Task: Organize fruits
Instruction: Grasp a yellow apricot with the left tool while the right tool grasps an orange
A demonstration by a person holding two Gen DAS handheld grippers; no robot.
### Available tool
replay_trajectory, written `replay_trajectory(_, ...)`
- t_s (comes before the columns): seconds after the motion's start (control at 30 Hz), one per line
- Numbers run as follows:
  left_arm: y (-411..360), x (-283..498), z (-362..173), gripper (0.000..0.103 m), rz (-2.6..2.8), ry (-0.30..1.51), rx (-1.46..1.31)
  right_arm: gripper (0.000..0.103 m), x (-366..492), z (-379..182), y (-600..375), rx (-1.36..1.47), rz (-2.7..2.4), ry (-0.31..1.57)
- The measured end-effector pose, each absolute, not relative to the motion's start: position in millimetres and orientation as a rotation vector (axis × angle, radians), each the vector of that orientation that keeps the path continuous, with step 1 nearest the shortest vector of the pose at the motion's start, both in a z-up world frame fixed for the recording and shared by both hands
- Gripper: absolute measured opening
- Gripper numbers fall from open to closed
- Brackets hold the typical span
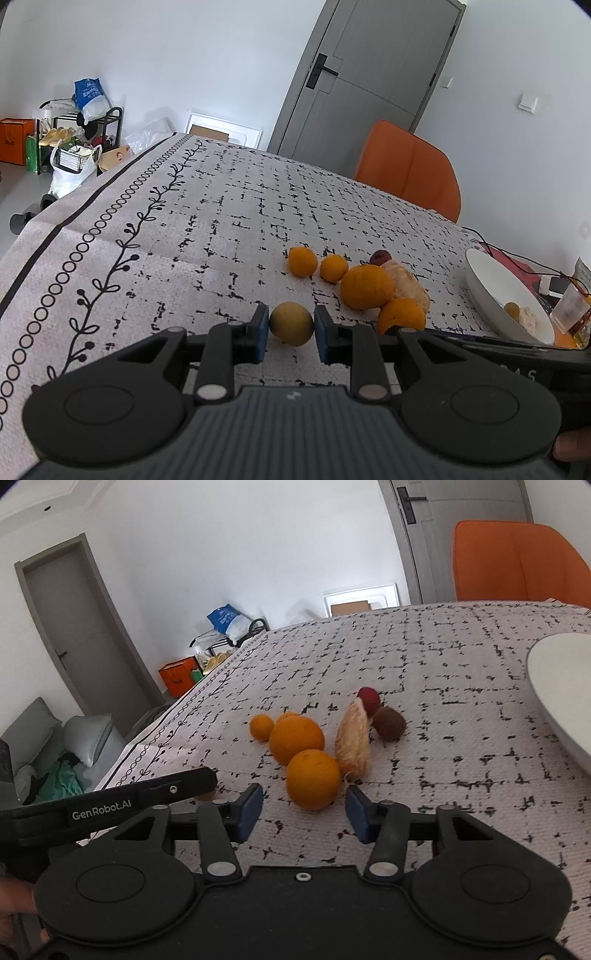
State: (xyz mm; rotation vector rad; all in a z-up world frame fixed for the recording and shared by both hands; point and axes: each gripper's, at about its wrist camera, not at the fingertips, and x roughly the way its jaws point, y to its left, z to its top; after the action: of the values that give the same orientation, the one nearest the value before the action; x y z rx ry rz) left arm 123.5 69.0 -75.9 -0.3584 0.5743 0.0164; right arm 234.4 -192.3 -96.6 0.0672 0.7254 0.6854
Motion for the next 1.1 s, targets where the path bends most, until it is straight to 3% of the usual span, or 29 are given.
replay_trajectory(0.47, 70.9, 115.6, -73.4, 0.025, 0.035, 0.577, -0.349, 0.048, 241.7, -99.7, -184.3, 0.100, 0.679, 0.725)
replay_trajectory(0.5, 70.5, 115.5, -72.6, 0.025, 0.035, 0.576, -0.347, 0.046, 243.6, -100.0, -184.1, 0.101, 0.674, 0.720)
replay_trajectory(0.57, 69.9, 114.7, -70.2, 0.025, 0.036, 0.573, -0.344, 0.032, 247.3, -100.9, -184.1, 0.100, 0.647, 0.715)
replay_trajectory(1.1, 23.6, 127.9, -52.8, 0.025, -0.032, 0.553, -0.283, 0.032, 233.8, -74.0, -244.7, 0.176, 0.605, 0.617)
